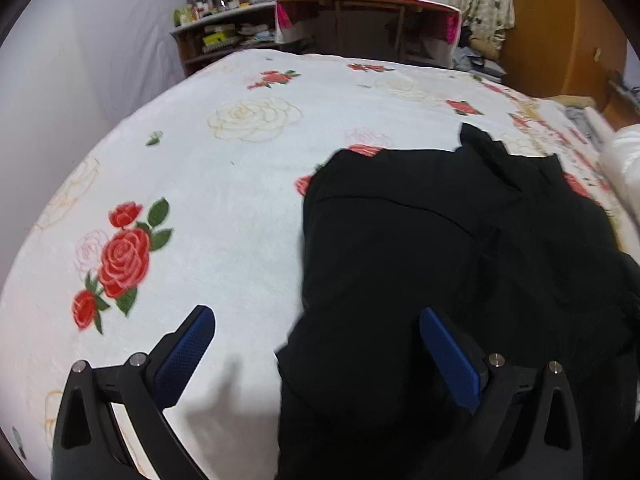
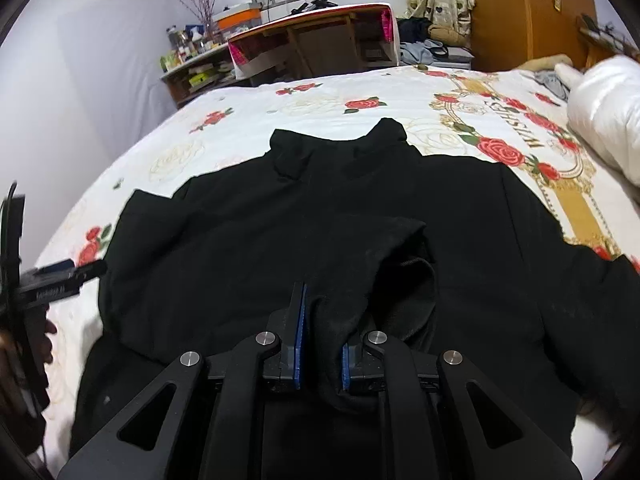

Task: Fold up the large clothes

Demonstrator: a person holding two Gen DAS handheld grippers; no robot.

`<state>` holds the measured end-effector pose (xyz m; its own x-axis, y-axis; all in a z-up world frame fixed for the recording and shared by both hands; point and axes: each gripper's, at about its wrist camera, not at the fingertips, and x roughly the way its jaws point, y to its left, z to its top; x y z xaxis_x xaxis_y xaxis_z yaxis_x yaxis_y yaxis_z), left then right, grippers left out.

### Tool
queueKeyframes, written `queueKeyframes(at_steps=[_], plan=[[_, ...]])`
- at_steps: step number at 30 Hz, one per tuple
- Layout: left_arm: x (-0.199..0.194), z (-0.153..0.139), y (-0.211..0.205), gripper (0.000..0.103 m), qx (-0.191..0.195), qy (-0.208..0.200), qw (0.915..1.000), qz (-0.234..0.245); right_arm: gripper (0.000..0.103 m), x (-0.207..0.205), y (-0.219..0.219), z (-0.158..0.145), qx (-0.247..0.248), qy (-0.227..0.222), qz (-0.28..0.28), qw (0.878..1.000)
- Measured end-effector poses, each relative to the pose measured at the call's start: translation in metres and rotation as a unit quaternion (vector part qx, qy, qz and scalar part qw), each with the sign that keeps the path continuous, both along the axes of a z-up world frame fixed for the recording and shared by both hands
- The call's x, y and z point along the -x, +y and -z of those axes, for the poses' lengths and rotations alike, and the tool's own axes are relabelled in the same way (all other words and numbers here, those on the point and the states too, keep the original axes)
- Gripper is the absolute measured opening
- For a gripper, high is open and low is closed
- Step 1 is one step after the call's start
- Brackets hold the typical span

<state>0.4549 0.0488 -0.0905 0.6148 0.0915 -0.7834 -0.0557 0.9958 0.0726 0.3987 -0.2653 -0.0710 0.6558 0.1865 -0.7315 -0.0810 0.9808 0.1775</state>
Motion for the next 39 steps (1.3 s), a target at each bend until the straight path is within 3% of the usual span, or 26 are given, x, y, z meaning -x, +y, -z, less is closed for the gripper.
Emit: queueKeyframes(at_steps=[8,11,15,18,22,26,28,32,36,39], plan=[[-0.019,0.013,-0.003,0.103,-0.024,0.009,0.9996,-0.012,0.015,0.007,-0.002,0.018,0.045,0.020,0.041,0.998],[-0.025,0.027,0.001,0.103,-0.039,0.034,0.9982,-0.031,0.017,0.008,-0.006,0.026,0.055,0.033,0.052,0.997],[-0.025,0.034,0.005,0.103,-0.025,0.032,0.9984,-0.039,0.035,0.007,-0.012,0.029,0.063,0.037,0.058,0.996],[-0.025,0.033,0.002,0.103,-0.041,0.032,0.9979,-0.039,0.047,0.009,-0.017,0.024,0.073,0.039,0.072,0.994],[-0.024,0.028,0.002,0.103,-0.057,0.032,0.9969,-0.045,0.047,0.023,-0.033,0.005,0.072,0.020,0.107,0.992],[-0.021,0.024,0.009,0.103,-0.042,0.038,0.9964,-0.063,0.048,0.033,-0.045,-0.012,0.072,-0.007,0.129,0.989],[-0.021,0.026,0.009,0.103,-0.046,0.043,0.9961,-0.062,0.048,0.028,-0.045,-0.002,0.049,0.016,0.102,0.993],[-0.023,0.032,0.009,0.103,-0.052,0.055,0.9952,-0.061,0.048,0.005,-0.045,0.040,0.078,0.097,0.075,0.989],[-0.023,0.031,0.011,0.103,-0.054,0.048,0.9953,-0.064,0.048,0.007,-0.065,0.042,0.017,0.094,0.091,0.991],[-0.021,0.034,0.014,0.103,-0.053,0.047,0.9952,-0.068,0.048,0.010,-0.075,0.029,-0.015,0.052,0.109,0.993]])
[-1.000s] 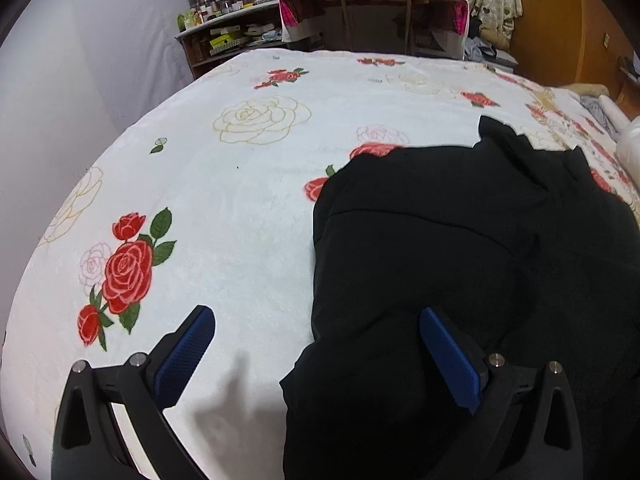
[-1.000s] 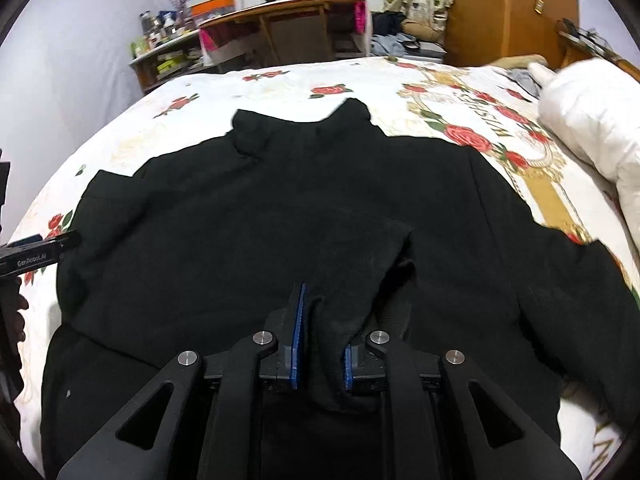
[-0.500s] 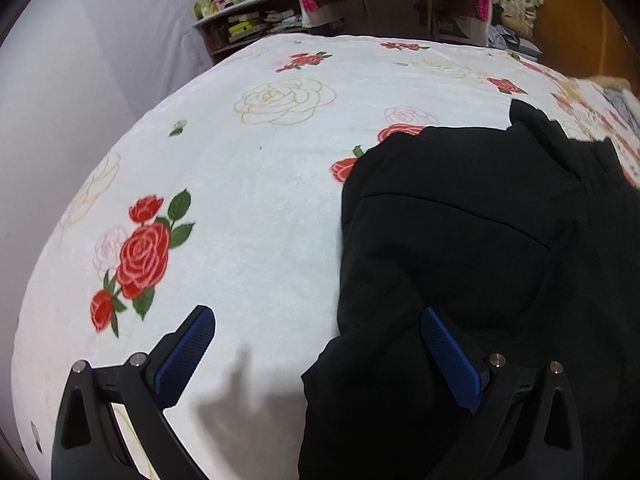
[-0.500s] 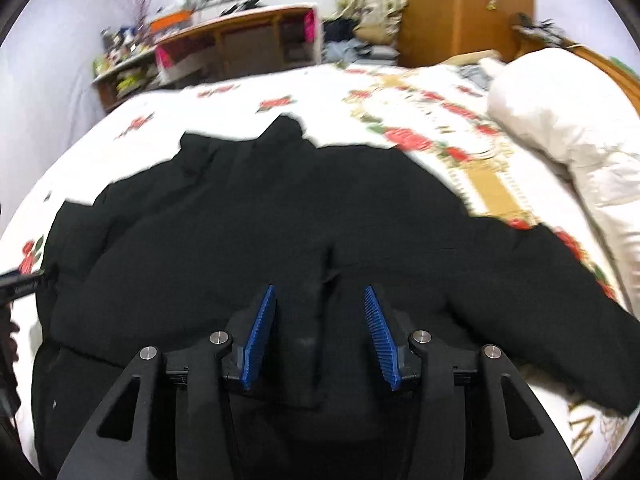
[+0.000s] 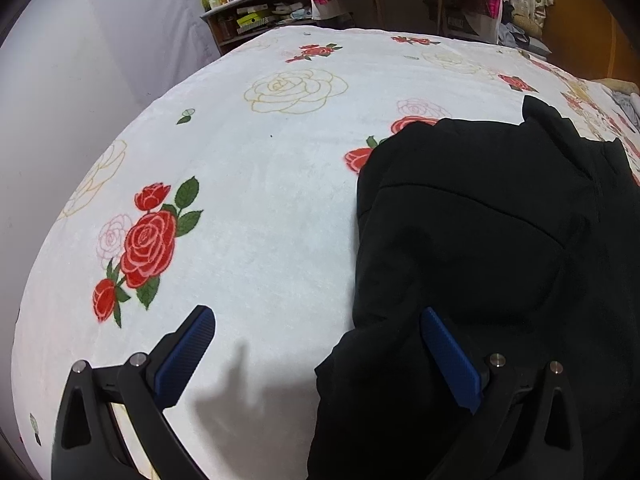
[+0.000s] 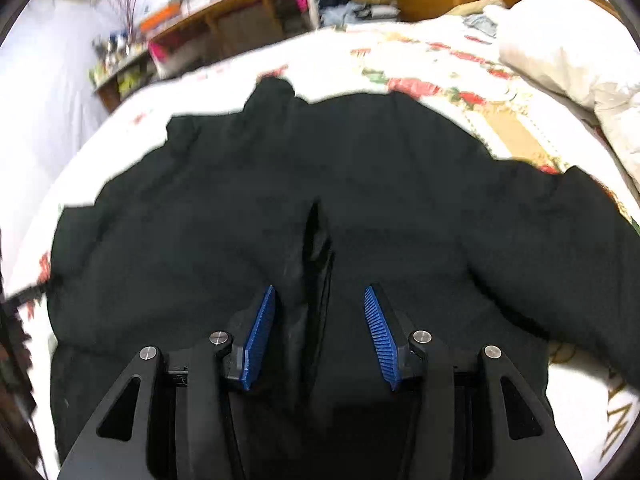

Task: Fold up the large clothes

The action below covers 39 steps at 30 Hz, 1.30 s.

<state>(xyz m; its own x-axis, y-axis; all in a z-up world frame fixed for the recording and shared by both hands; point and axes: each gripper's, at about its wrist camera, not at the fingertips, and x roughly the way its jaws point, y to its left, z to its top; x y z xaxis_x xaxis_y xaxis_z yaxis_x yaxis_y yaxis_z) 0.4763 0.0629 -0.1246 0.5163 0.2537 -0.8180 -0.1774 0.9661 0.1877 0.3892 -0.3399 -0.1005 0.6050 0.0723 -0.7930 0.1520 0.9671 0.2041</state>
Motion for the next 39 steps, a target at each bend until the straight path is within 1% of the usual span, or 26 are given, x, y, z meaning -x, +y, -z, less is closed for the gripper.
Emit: queueKeyframes(at_steps=[1,2,4,6,7,8,10,13,14,16,18,19,20,21,24,27,31,33,34,35,39], plan=[[0.000,0.001,0.000,0.103,0.001,0.003,1.0000,-0.001,0.048,-0.002,0.001,-0.001,0.000,-0.011,-0.006,1.000],[0.000,0.003,0.001,0.103,0.002,0.006,1.0000,-0.003,0.049,-0.007,0.004,0.001,0.004,-0.007,-0.013,1.000],[0.002,0.002,0.002,0.103,0.004,0.005,1.0000,-0.003,0.049,-0.024,0.009,0.017,-0.003,0.024,-0.028,0.999],[0.003,0.000,0.001,0.103,0.003,0.006,1.0000,-0.002,0.049,-0.032,0.012,0.026,0.008,0.048,-0.028,0.998],[0.004,-0.002,0.000,0.103,0.002,0.004,1.0000,0.001,0.050,-0.032,0.014,0.026,0.016,0.044,-0.028,0.999],[0.006,-0.005,0.000,0.103,0.005,0.002,1.0000,0.004,0.050,-0.032,0.018,0.024,0.034,0.041,-0.034,0.998],[0.010,-0.012,-0.002,0.103,0.017,-0.005,0.9998,0.010,0.050,-0.026,0.020,0.017,0.052,0.032,-0.032,0.998],[0.024,-0.031,-0.013,0.103,0.029,-0.029,0.9989,0.024,0.050,-0.005,0.010,-0.006,0.037,0.001,-0.022,0.999],[0.029,-0.037,-0.018,0.103,0.034,-0.035,0.9983,0.032,0.050,0.002,0.004,-0.013,0.032,-0.003,-0.014,0.999],[0.040,-0.050,-0.033,0.103,0.050,-0.050,0.9963,0.048,0.050,0.023,-0.012,-0.030,0.033,-0.019,0.008,0.999],[0.049,-0.060,-0.050,0.103,0.057,-0.058,0.9945,0.065,0.051,0.045,-0.035,-0.045,0.039,-0.026,0.034,0.998],[0.055,-0.065,-0.062,0.103,0.060,-0.063,0.9931,0.079,0.054,0.054,-0.045,-0.050,0.037,-0.027,0.045,0.998],[0.061,-0.070,-0.075,0.103,0.063,-0.067,0.9910,0.097,0.062,0.065,-0.058,-0.055,0.034,-0.028,0.058,0.997],[0.067,-0.074,-0.087,0.103,0.067,-0.072,0.9887,0.113,0.067,0.080,-0.075,-0.061,0.042,-0.027,0.080,0.996],[0.081,-0.079,-0.124,0.103,0.077,-0.074,0.9828,0.151,0.068,0.116,-0.111,-0.071,0.068,-0.031,0.117,0.990],[0.088,-0.076,-0.155,0.103,0.095,-0.066,0.9774,0.177,0.068,0.145,-0.150,-0.071,0.064,-0.011,0.163,0.985],[0.099,-0.071,-0.195,0.103,0.116,-0.058,0.9694,0.208,0.069,0.184,-0.195,-0.073,0.066,-0.010,0.224,0.972],[0.105,-0.067,-0.215,0.103,0.115,-0.054,0.9667,0.222,0.078,0.204,-0.216,-0.070,0.063,-0.007,0.245,0.967],[0.107,-0.066,-0.223,0.103,0.117,-0.053,0.9653,0.227,0.078,0.215,-0.228,-0.067,0.056,-0.003,0.259,0.964],[0.108,-0.064,-0.231,0.103,0.120,-0.052,0.9635,0.233,0.078,0.224,-0.238,-0.064,0.052,-0.001,0.272,0.961],[0.111,-0.059,-0.257,0.103,0.125,-0.048,0.9584,0.252,0.078,0.262,-0.279,-0.048,0.043,0.018,0.336,0.941]])
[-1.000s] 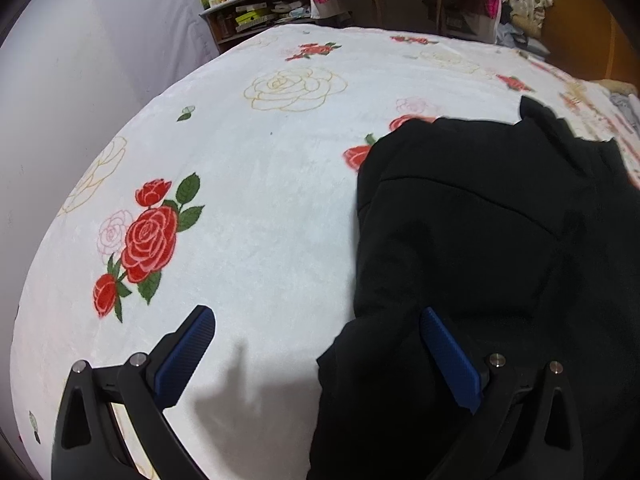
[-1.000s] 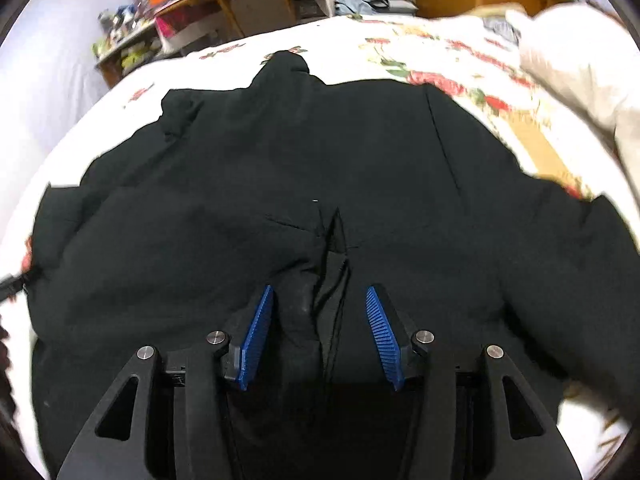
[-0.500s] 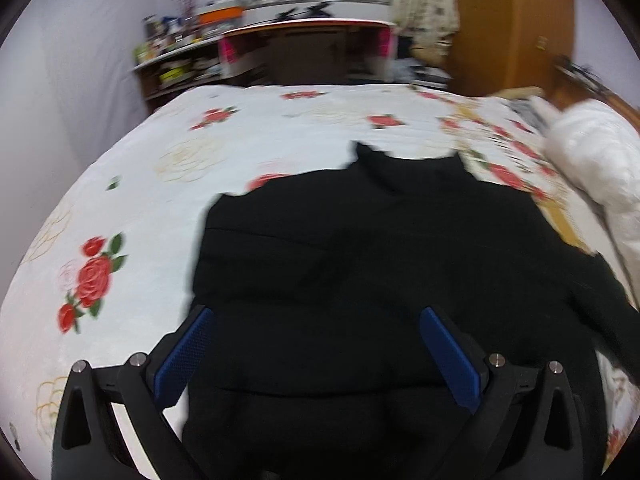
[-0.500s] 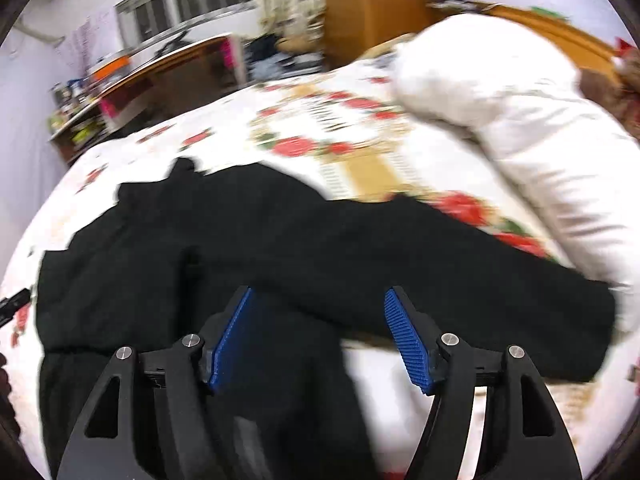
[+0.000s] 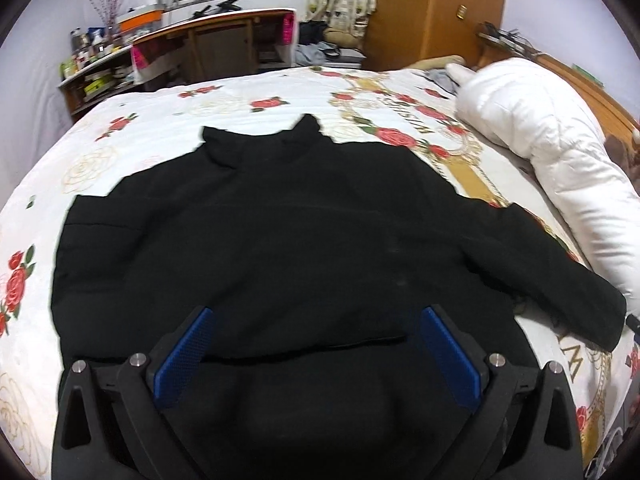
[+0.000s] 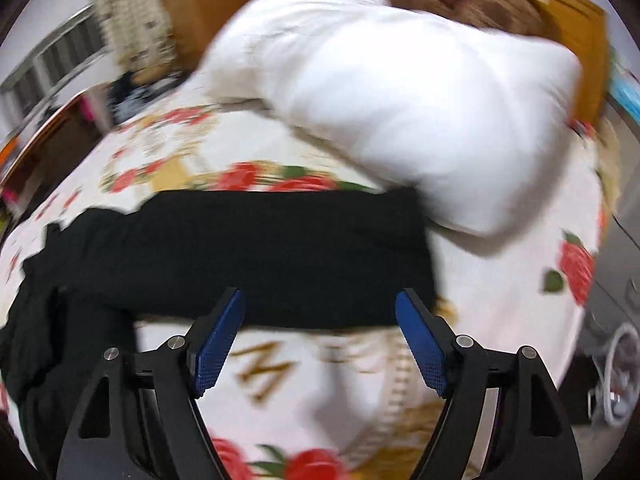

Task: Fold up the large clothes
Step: 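Grasp the coat sleeve cuff with the right tool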

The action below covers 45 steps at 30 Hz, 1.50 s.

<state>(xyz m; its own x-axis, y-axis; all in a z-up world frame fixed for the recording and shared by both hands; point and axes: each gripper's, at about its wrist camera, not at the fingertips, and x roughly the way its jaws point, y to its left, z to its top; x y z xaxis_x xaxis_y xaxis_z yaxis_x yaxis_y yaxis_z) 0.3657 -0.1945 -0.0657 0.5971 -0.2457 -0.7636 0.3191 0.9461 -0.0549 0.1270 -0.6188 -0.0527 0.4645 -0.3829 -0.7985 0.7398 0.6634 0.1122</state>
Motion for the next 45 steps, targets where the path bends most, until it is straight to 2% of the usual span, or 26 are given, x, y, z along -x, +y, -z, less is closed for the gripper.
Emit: queueKeyframes(at_steps=[4,5,7,8,11,14,18,24,33,36,41,45], plan=[[0.000,0.006,-0.020,0.103,0.009,0.004,0.9999,0.004,0.078,0.028,-0.031,0.020,-0.036,0.002,0.069,0.997],[0.001,0.007,-0.023,0.103,0.011,0.006,0.9999,0.005,0.078,0.031,-0.035,0.023,-0.032,0.005,0.077,0.997],[0.000,0.010,-0.030,0.103,0.013,0.007,0.9999,0.009,0.078,0.032,-0.042,0.030,-0.017,0.024,0.080,0.996],[-0.001,0.012,-0.034,0.103,0.009,0.007,0.9999,0.011,0.078,0.031,-0.046,0.034,-0.026,0.022,0.080,0.996],[-0.001,0.016,-0.041,0.103,0.005,0.004,0.9999,0.014,0.078,0.031,-0.055,0.048,-0.073,0.003,0.082,0.994],[-0.002,0.018,-0.045,0.103,0.004,0.004,0.9999,0.014,0.078,0.027,-0.058,0.054,-0.083,-0.004,0.083,0.993],[-0.003,0.020,-0.050,0.103,-0.003,0.001,0.9998,0.019,0.078,0.020,-0.066,0.067,-0.125,-0.030,0.091,0.988],[-0.003,0.023,-0.058,0.103,-0.009,0.003,0.9997,0.022,0.076,0.020,-0.075,0.071,-0.130,-0.046,0.108,0.985],[0.002,0.015,-0.062,0.103,-0.010,-0.012,0.9988,0.045,0.039,0.015,-0.064,0.051,-0.105,-0.081,0.083,0.988],[0.002,0.012,-0.062,0.103,-0.013,0.005,0.9984,0.056,0.031,0.006,-0.058,0.036,-0.077,-0.091,0.062,0.991],[0.005,0.003,-0.057,0.103,0.013,0.010,0.9981,0.060,0.027,-0.012,-0.033,-0.003,-0.014,-0.098,0.008,0.995],[0.005,-0.003,-0.047,0.103,0.024,0.014,0.9984,0.050,0.024,-0.031,-0.009,-0.037,0.018,-0.128,-0.040,0.991]])
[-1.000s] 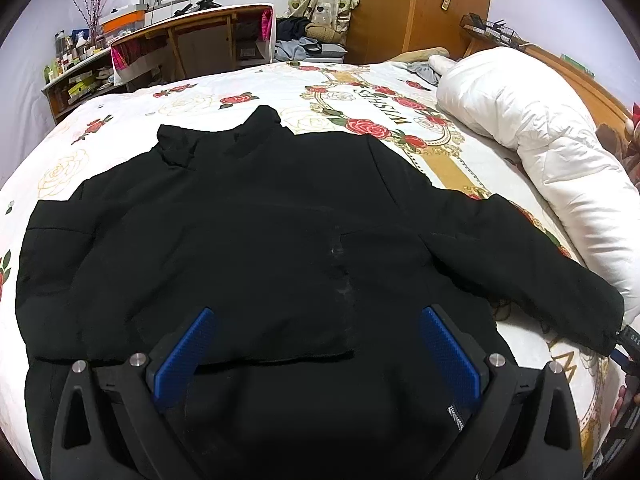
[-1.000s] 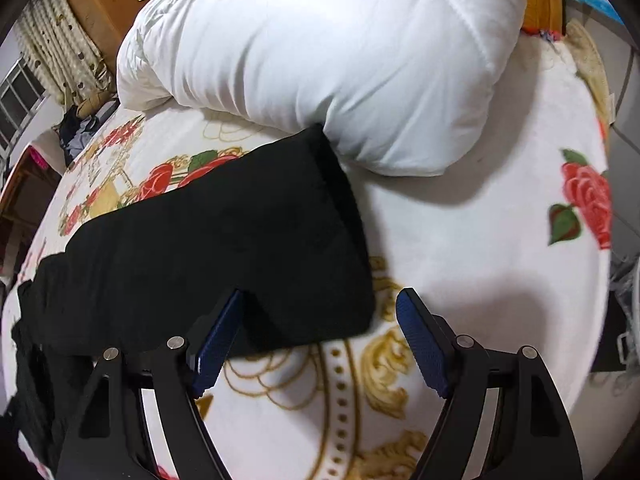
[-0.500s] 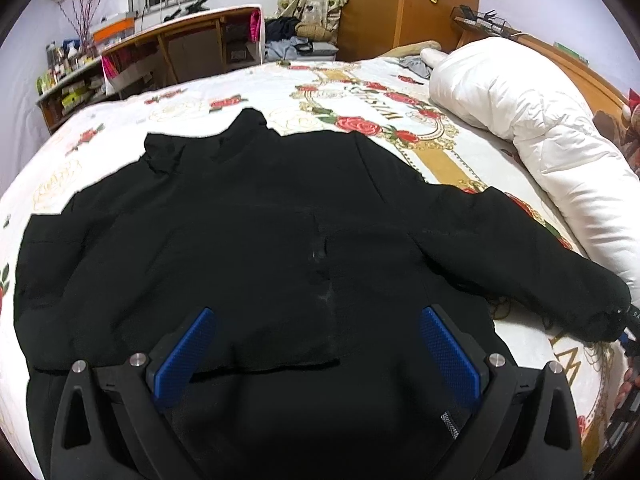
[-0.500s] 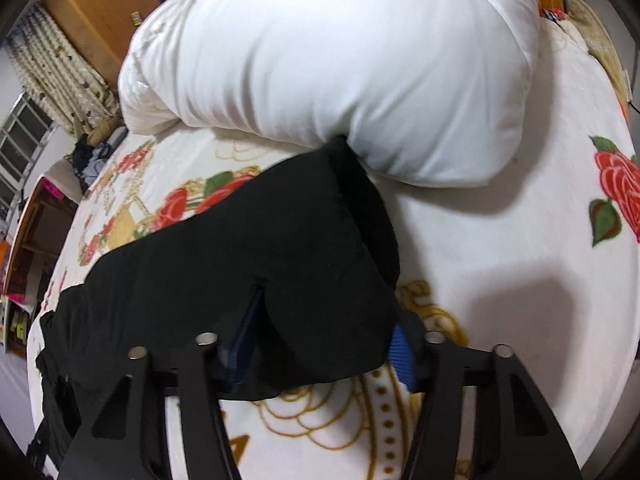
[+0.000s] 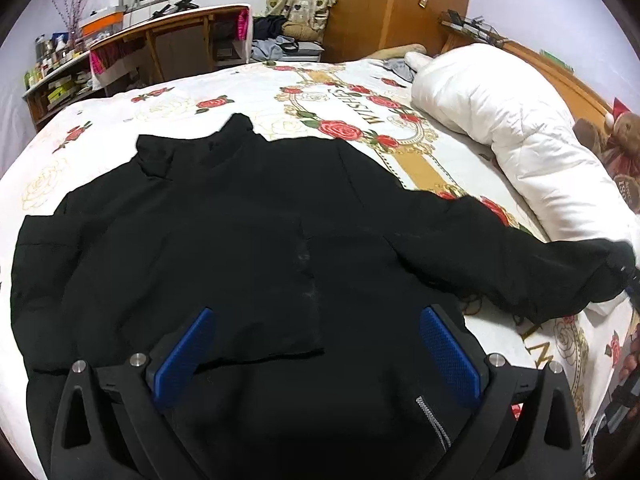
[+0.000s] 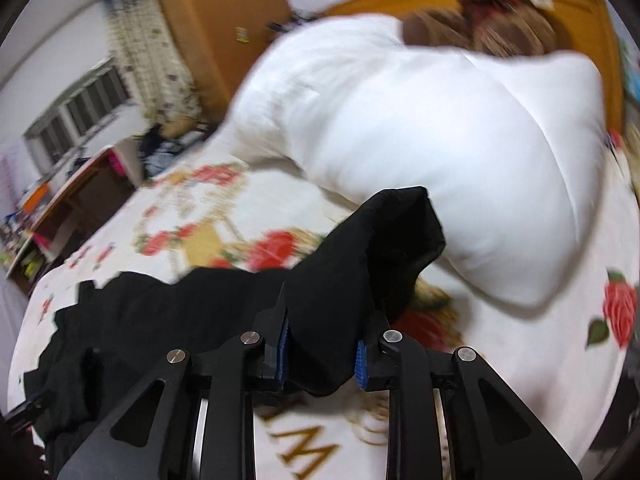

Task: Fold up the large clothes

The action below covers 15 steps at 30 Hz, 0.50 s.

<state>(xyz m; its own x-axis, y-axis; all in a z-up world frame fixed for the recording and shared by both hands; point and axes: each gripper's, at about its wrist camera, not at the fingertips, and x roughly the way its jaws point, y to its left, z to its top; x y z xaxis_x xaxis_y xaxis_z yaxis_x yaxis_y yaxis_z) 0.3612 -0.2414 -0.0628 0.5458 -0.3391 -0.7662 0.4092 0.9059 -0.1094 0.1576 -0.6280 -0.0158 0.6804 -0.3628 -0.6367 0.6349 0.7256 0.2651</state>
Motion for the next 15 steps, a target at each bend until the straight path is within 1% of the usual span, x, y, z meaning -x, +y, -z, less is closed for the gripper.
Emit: queueKeyframes(at_steps=[3,7,10,12,15], plan=[[-0.002,-0.005,0.013,0.103,0.009,0.004,0.9999,-0.011,0.023,-0.020,0.025,-0.028,0.036,-0.019,-0.043,0.998],[-0.005,-0.010,0.030,0.103,0.013,0.002,0.9997,-0.022,0.020,-0.041,0.059,-0.054,0.065,-0.037,-0.093,0.993],[-0.006,-0.013,0.042,0.103,0.009,-0.009,0.9994,-0.032,0.016,-0.058,0.083,-0.064,0.061,-0.055,-0.130,0.988],[-0.008,-0.014,0.050,0.103,0.011,-0.007,0.9993,-0.036,0.011,-0.071,0.099,-0.067,0.066,-0.057,-0.158,0.984],[-0.009,-0.014,0.056,0.103,0.022,0.000,0.9989,-0.040,0.011,-0.085,0.111,-0.059,0.042,-0.059,-0.182,0.981]])
